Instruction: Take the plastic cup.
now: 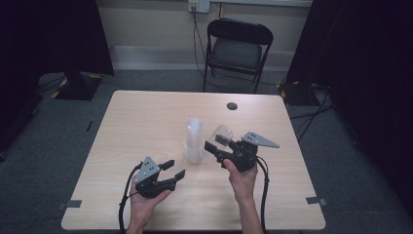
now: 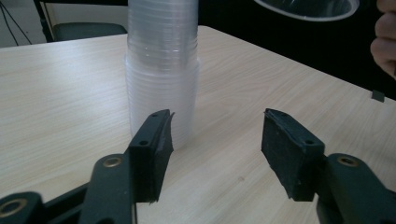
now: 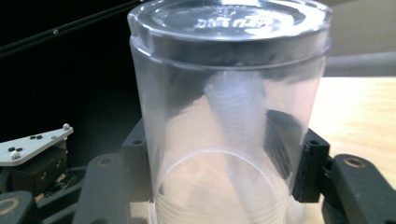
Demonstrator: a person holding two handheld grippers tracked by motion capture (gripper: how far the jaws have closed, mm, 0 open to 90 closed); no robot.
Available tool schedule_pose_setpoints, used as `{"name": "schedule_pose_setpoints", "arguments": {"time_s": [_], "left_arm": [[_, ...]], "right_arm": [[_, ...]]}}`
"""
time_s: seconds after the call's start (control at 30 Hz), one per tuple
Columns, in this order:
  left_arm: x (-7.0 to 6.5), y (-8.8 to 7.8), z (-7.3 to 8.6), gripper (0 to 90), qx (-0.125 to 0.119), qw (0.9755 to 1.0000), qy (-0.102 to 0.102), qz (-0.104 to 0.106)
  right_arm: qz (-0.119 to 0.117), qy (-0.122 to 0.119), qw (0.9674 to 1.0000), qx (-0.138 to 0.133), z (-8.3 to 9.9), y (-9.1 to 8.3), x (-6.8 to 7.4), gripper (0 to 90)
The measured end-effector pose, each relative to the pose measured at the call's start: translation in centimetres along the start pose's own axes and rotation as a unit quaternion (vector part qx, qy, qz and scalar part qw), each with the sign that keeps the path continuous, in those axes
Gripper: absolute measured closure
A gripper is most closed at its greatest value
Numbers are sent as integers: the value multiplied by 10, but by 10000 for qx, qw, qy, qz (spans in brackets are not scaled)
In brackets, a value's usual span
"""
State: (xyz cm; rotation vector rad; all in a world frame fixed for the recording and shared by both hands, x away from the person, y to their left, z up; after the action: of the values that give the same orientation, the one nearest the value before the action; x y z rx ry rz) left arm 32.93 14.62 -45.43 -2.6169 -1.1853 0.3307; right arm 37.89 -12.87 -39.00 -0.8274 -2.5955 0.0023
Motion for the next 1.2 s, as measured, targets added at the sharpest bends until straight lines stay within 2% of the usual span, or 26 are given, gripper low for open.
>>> {"name": "schedule_pose_setpoints", "arguments": {"time_s": [0.13,0.17,0.4,0.5,0.57,0.67,0.8,0.9,1.07,1.1,1.2], "left_arm": [[-1,3,-3,493,-88,9999,55,39],[-1,3,-3,494,-145,9998,50,99],[-4,7,-3,523,-306,9993,156,171],[-6,8,-4,519,-417,9987,294,43],[-7,10,-4,497,-408,9988,280,34],[-8,12,-3,511,-423,9986,314,8],[-10,15,-3,561,-409,9987,261,167],[-13,17,-3,598,-537,9976,264,338],[-16,20,-4,620,-721,9960,312,414],[-16,21,-4,622,-715,9960,371,379],[-17,24,-3,635,-710,9960,371,385]], "right_arm": [[-101,216,9997,11,8,1,-2,396],[-122,253,9996,17,10,1,-2,396],[-252,455,9986,111,20,4,0,396],[-284,523,9981,130,26,5,1,396],[-329,614,9975,132,30,6,1,396],[-393,790,9960,149,35,8,1,400],[-468,947,9943,137,38,10,1,403],[-482,1012,9935,184,40,12,2,403],[-515,1124,9920,238,44,13,3,403],[-524,1156,9916,252,44,13,3,403],[-574,1226,9904,278,46,14,4,403]]}}
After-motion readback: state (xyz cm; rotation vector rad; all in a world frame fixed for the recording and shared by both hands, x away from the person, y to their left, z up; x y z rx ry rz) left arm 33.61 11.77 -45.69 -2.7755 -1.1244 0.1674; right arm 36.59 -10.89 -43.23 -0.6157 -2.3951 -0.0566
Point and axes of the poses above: each handheld gripper's, and its own axes: y roughly forward along the jaws, z roughly out of its underside, x roughly to its left, the point moved 1 cm from there along y, roughly forward along the jaws, and after that the axes turned 4 degrees about -z, right-handed, at the moved point
